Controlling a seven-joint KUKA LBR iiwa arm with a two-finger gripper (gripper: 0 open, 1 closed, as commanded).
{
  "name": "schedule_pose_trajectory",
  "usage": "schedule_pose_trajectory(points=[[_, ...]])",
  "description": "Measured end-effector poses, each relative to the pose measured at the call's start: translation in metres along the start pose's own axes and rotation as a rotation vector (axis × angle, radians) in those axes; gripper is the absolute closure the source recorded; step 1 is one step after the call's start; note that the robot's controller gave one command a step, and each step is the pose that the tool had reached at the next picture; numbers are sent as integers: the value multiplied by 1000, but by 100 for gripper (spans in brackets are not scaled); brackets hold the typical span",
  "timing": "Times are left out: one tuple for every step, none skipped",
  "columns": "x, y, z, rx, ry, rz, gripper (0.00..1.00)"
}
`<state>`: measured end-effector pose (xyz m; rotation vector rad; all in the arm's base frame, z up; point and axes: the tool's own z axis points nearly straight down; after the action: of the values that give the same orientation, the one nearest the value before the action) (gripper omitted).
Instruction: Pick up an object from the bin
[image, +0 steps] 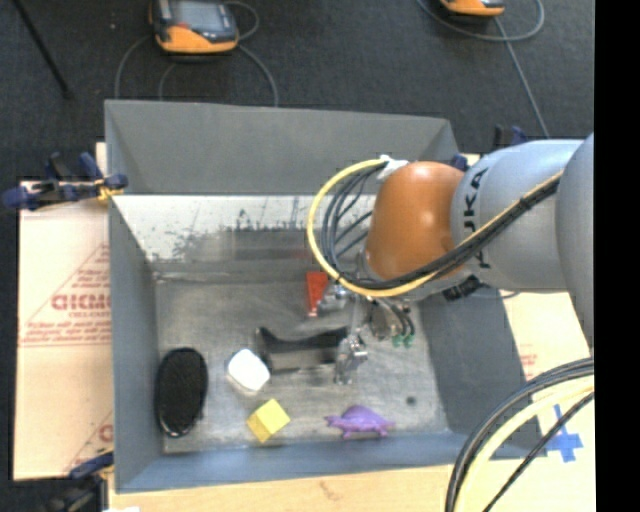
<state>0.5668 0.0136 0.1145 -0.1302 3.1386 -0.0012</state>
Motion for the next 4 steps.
schedule_pose_trajectory(points=[[4,4,-22,0,-5,-9,0],[7,6,32,-1,-7,58,0],[-1,6,56,1,-20,52,100],[-1,6,55,1,-21,50,100]])
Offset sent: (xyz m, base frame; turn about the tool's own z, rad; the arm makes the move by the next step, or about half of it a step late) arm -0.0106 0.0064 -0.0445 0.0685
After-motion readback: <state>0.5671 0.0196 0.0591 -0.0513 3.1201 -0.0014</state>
